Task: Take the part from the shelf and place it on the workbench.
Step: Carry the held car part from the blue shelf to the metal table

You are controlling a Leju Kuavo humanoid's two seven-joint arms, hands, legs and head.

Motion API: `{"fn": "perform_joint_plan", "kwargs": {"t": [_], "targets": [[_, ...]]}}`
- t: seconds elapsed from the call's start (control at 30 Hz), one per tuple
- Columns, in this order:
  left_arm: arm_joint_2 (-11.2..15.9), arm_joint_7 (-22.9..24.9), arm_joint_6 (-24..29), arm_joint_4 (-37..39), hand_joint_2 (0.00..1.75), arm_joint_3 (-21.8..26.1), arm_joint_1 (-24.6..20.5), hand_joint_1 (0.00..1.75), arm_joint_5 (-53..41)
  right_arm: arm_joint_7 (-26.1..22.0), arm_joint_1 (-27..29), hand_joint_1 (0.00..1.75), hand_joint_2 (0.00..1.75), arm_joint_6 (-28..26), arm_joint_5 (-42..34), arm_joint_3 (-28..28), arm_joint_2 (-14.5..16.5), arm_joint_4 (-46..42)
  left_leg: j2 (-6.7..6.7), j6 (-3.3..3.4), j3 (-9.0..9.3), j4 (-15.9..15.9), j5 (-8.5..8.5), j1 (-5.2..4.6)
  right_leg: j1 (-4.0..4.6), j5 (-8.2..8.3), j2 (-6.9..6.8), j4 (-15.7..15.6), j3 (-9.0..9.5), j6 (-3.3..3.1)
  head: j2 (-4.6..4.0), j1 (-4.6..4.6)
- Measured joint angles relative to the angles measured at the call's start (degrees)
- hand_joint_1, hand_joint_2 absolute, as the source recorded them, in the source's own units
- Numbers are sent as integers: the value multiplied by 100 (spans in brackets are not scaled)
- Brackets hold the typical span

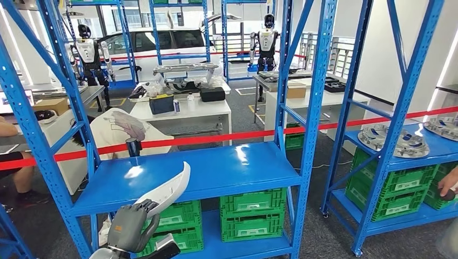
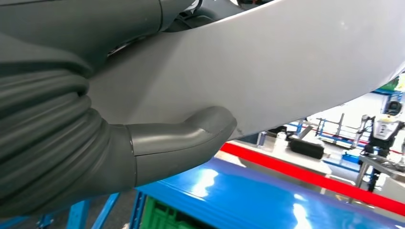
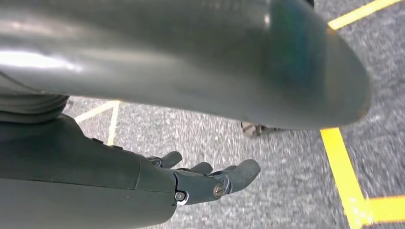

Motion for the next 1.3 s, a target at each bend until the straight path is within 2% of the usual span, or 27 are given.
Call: {"fn": "perform_joint_plan", "kwargs": {"t": [0.03, 0.07, 0.1, 0.13, 0.2, 0.27, 0.33, 0.4, 0.43, 0.5, 0.57, 0.6, 0.63, 0.67, 0.73, 0.77, 0.8, 0.9, 0.97, 1.0, 1.07, 1.1, 1.13, 1.17, 1.23, 1.27, 1.3], "targets": [[2, -1, 0, 4, 175, 0, 7, 175, 0, 0, 0, 0, 0, -4, 0, 0, -1, 1, 0, -15, -168, 375, -173, 4, 2, -2, -1, 2, -1, -14, 0, -1], [3, -1, 0, 10, 175, 0, 20, 175, 0, 1, 1, 0, 0, -9, 0, 0, -2, 1, 0, -24, -309, 685, -275, 7, 5, -4, -2, 4, -2, -18, 0, -1], [4, -1, 0, 16, 175, 0, 30, 175, 0, 2, 2, 0, 0, -10, 0, 0, -2, 2, 1, -25, -380, 841, -271, 8, 6, -6, 0, 7, -2, -20, 0, -1], [4, -1, 0, 20, 175, 0, 36, 175, 0, 3, 3, 0, 0, -10, 0, 0, -1, 2, 1, -19, -352, 782, -161, 8, 6, -7, 3, 11, 0, -20, 0, -1], [4, -1, 0, 18, 175, 0, 32, 175, 0, 3, 4, 0, 0, -10, 0, 0, 1, 2, 1, 17, -39, 132, 223, 6, 6, -14, 10, 17, 8, -9, 0, -1], [4, -1, 0, 13, 175, 0, 19, 175, 0, 2, 2, 0, 0, -11, 1, 0, 2, 2, -2, 58, 305, -511, 421, -15, 16, -21, 11, 21, 3, 30, 0, -1], [5, 0, 0, 13, 175, 0, 12, 175, 0, 2, 1, 0, 0, -12, 1, 0, 2, 2, -5, 96, 403, -698, 402, -42, 24, -11, 9, 15, -8, 90, 0, -1], [6, 1, 0, 8, 175, 0, 10, 175, 0, 2, 1, 0, 0, -11, 1, 0, 2, 2, -4, 161, 400, -756, 416, -29, 27, -19, 7, 22, -6, 156, 0, 1], [4, 1, 0, 4, 175, 0, 5, 175, 0, 1, 1, 0, 0, -11, 1, 0, 2, 2, -2, 200, 406, -783, 433, -17, 28, -80, 4, 100, -41, 181, 0, 2], [-3, 0, 0, -2, 175, 0, -1, 175, 0, 0, 0, 0, 0, -7, 1, 0, 2, 2, 9, 270, 418, -818, 455, -1, 20, -359, -1, 583, -268, 218, 0, 7], [-6, -1, 0, 1, 175, 0, 6, 175, 0, 1, 3, 0, 0, 0, 2, 0, 2, 2, 17, 300, 415, -813, 451, -8, 16, -657, -3, 1318, -635, 244, 0, 12], [-7, -1, 0, 2, 175, 0, 12, 175, 0, 2, 7, 0, 0, 4, 2, 0, 2, 2, 19, 304, 414, -808, 446, -11, 13, -687, -3, 1546, -757, 252, 0, 12], [-7, -1, 0, 3, 175, 0, 16, 175, 0, 3, 9, 0, 0, 3, 1, 0, 2, 2, 19, 304, 415, -803, 441, -12, 10, -609, -4, 1573, -785, 257, 0, 13], [-7, -1, 0, 3, 175, 0, 17, 175, 0, 3, 10, 0, 0, 0, 1, 0, 1, 2, 17, 299, 416, -794, 434, -10, 5, -431, -5, 1361, -694, 256, 0, 13], [-7, -1, 0, 0, 175, 0, 14, 175, 0, 1, 5, 0, 0, -6, 0, 0, -1, 2, 11, 265, 411, -767, 408, -11, 0, -71, -12, 586, -323, 246, 0, 12], [-7, 0, -1, -1, 175, 0, 13, 175, 0, 1, 3, 0, 0, -7, 0, 0, -2, 2, 6, 238, 405, -753, 393, -17, 8, 31, -10, 288, -175, 231, 0, 12], [-7, 0, -1, -2, 175, 0, 12, 175, 0, 1, 1, 0, 0, -7, 0, 0, -2, 2, 2, 204, 398, -737, 380, -23, 17, 49, -8, 117, -94, 207, 0, 11], [-7, 0, -1, -3, 175, 0, 10, 175, 0, 1, 1, 0, 0, -7, 1, 0, 1, 2, -5, 99, 394, -713, 355, -21, 23, 17, 4, 46, -78, 109, 0, 10], [-6, 0, 0, -5, 175, 0, 2, 175, 0, 0, 1, 0, 0, -7, 1, 0, 1, 2, -3, 37, 308, -523, 214, -9, 7, 28, 3, 14, -54, 36, 0, 1], [-5, 0, 0, -6, 175, 0, 0, 175, 0, 0, 1, 0, 0, -7, 0, 0, 1, 1, -2, 14, 186, -265, 66, 1, 0, 30, 1, 4, -45, 10, 0, -3], [-1, -1, 0, 2, 175, 0, 12, 175, 0, 1, 1, 0, 0, -7, 0, 0, -3, 0, -1, -16, -161, 457, -251, 10, 5, 24, -1, 7, -42, -20, 0, -9], [1, 0, 0, 9, 175, 0, 25, 175, 0, 2, 2, 0, 0, -7, 0, 0, -2, 1, 0, -24, -302, 734, -314, 12, 7, 21, 0, 11, -42, -23, 0, -9], [2, 0, 0, 14, 175, 0, 36, 175, 0, 3, 3, 0, 0, -7, 0, 0, -2, 1, -1, -22, -357, 820, -260, 12, 9, 16, 3, 16, -41, -27, 0, -9], [2, -1, 0, 16, 175, 0, 40, 175, 0, 3, 4, 0, 0, -7, 0, 0, -1, 2, -1, -12, -305, 682, -101, 12, 10, 12, 7, 21, -37, -26, 0, -9], [3, -1, 0, 15, 175, 0, 32, 175, 0, 3, 4, 0, 0, -7, 0, 0, 1, 2, -1, 31, 20, -36, 288, 7, 12, -2, 14, 26, -26, -12, 0, -9], [4, -1, 0, 14, 175, 0, 24, 175, 0, 2, 3, 0, 0, -7, 0, 0, 1, 2, -2, 50, 189, -365, 400, -6, 16, -7, 17, 26, -26, 7, 0, -9], [4, -1, 0, 13, 175, 0, 17, 175, 0, 2, 1, 0, 0, -7, 0, 0, 2, 2, -3, 69, 301, -587, 441, -19, 21, -10, 18, 28, -27, 33, 0, -8]]}}
